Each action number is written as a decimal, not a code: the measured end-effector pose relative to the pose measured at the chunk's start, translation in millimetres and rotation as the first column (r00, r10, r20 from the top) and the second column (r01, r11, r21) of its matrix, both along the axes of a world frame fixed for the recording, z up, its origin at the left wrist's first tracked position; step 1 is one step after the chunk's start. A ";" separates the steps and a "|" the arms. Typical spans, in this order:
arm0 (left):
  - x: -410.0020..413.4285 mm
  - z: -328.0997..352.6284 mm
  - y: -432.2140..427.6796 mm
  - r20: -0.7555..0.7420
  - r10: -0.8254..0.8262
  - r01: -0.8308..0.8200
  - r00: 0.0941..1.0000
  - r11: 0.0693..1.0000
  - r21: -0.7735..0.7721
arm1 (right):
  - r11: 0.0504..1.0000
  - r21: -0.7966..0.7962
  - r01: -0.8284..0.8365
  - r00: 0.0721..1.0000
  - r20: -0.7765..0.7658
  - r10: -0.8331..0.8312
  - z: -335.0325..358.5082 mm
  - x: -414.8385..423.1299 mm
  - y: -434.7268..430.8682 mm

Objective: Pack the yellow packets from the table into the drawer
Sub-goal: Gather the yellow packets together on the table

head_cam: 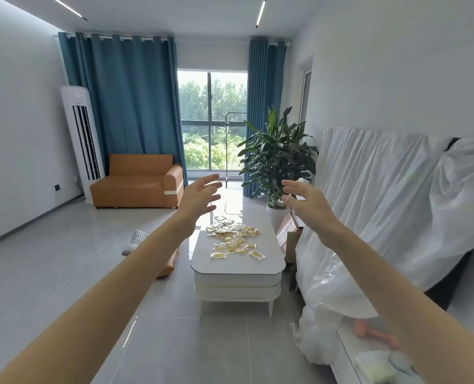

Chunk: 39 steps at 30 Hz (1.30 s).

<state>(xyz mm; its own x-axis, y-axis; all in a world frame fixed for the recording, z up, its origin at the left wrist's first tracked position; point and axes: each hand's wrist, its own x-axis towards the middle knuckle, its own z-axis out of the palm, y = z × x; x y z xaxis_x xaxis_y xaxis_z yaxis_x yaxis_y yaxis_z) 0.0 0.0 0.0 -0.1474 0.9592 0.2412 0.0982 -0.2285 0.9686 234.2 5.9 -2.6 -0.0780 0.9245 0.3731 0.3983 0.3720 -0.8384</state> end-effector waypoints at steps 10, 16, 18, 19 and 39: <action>25.1 -11.7 173.7 -0.079 0.014 -0.017 0.997 0.999 -0.033 | 0.999 -0.039 -0.032 0.999 0.036 0.034 -14.5 21.1 186.3; 16.8 -39.4 276.3 -0.105 0.006 -0.015 0.994 0.996 -0.089 | 0.996 -0.083 -0.045 0.997 0.053 0.050 -41.5 14.6 288.3; 10.5 -57.0 319.3 -0.123 0.007 -0.021 0.992 0.993 -0.116 | 0.993 -0.105 -0.045 0.996 0.065 0.052 -57.0 8.5 329.4; 7.5 -64.5 337.0 -0.127 0.003 -0.018 0.992 0.992 -0.123 | 0.992 -0.114 -0.046 0.996 0.071 0.054 -63.2 6.0 345.4; -42.6 -219.6 729.1 -0.117 -0.060 0.004 0.991 0.904 -0.428 | 0.904 -0.427 0.013 0.985 0.161 0.061 -202.7 -45.4 727.7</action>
